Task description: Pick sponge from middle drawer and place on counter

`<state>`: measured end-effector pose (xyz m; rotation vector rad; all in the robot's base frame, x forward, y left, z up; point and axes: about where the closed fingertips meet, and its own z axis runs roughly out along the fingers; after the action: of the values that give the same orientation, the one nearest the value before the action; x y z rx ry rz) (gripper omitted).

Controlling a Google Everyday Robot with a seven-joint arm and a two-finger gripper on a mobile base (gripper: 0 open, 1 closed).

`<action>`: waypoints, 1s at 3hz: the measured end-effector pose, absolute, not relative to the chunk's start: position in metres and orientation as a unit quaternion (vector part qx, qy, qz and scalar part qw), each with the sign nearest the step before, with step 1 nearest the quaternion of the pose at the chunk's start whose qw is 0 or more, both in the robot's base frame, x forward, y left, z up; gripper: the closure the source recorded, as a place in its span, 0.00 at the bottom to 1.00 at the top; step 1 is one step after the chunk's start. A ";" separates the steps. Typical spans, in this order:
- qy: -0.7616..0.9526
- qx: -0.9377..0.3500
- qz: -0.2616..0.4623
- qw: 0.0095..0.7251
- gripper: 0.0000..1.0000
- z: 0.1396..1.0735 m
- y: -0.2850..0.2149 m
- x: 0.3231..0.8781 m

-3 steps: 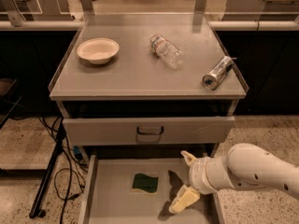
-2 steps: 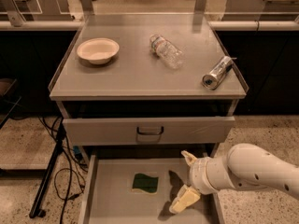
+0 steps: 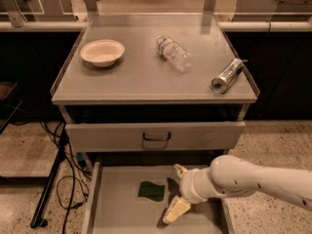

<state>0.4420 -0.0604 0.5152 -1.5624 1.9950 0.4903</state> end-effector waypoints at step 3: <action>0.746 -0.580 0.168 0.281 0.00 0.412 -0.030 0.494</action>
Offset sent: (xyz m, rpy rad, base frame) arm 0.0577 0.0345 -0.1094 -0.0406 -0.0271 -0.0123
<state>0.4940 -0.0298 0.4118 -1.5545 2.0004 0.4496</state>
